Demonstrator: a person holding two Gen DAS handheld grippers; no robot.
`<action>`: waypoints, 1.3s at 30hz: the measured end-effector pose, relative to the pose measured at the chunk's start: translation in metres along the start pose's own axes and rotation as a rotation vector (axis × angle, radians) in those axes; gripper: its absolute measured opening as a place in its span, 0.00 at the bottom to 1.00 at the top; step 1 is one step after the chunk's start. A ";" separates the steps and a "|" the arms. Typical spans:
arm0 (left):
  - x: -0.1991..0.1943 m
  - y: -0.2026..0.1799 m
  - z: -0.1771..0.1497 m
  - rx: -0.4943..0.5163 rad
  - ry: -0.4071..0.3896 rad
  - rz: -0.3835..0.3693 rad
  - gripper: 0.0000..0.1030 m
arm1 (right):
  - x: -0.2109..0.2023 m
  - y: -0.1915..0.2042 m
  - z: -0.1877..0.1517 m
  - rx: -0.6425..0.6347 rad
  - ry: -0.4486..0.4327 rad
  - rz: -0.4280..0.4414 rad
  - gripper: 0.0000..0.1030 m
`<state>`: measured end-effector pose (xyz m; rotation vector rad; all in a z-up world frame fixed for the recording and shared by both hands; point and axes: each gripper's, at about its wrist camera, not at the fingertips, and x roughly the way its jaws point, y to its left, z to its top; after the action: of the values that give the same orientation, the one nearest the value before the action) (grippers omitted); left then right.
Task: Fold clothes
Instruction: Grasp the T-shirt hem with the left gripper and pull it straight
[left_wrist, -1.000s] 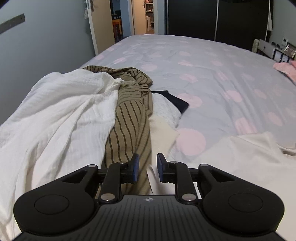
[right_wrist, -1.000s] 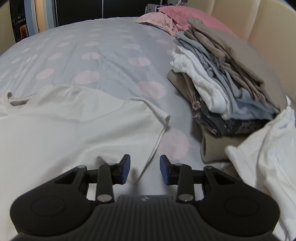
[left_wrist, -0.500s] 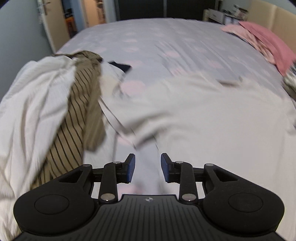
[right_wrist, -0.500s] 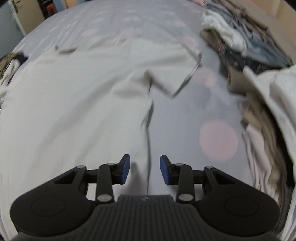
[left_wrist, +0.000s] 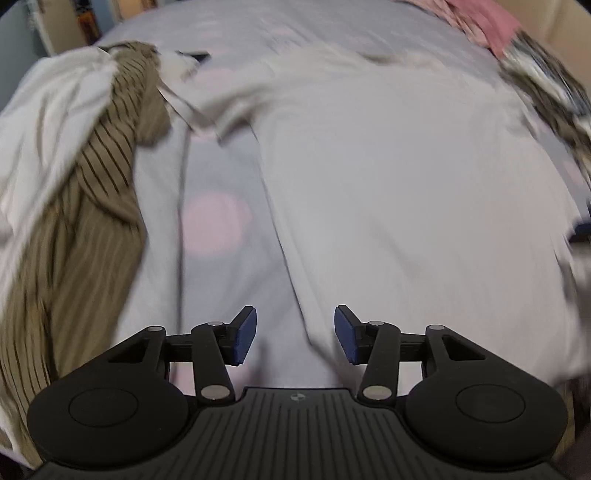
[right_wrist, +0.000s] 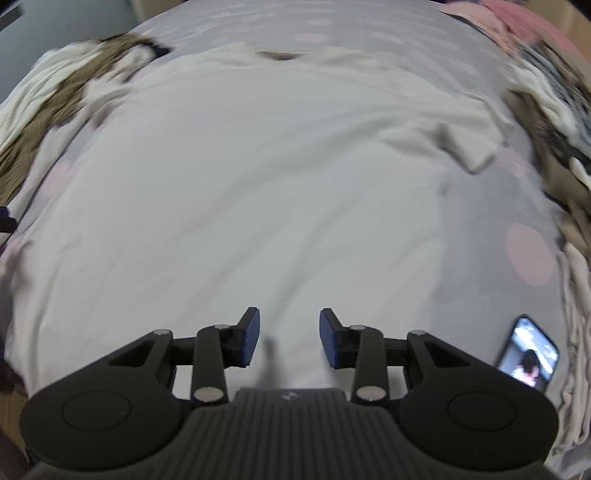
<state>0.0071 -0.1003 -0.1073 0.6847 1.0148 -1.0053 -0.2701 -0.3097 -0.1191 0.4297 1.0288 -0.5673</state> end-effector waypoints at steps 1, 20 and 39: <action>0.000 -0.004 -0.009 0.013 0.019 -0.010 0.43 | 0.000 0.007 -0.002 -0.021 0.003 0.003 0.38; 0.006 -0.066 -0.078 0.228 0.161 -0.005 0.22 | -0.001 0.043 -0.008 -0.143 0.013 0.008 0.38; -0.059 0.011 -0.072 -0.135 0.267 -0.158 0.00 | 0.000 0.057 -0.013 -0.179 0.025 -0.017 0.38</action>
<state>-0.0196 -0.0143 -0.0810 0.6450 1.3759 -0.9878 -0.2433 -0.2582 -0.1210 0.2706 1.0982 -0.4813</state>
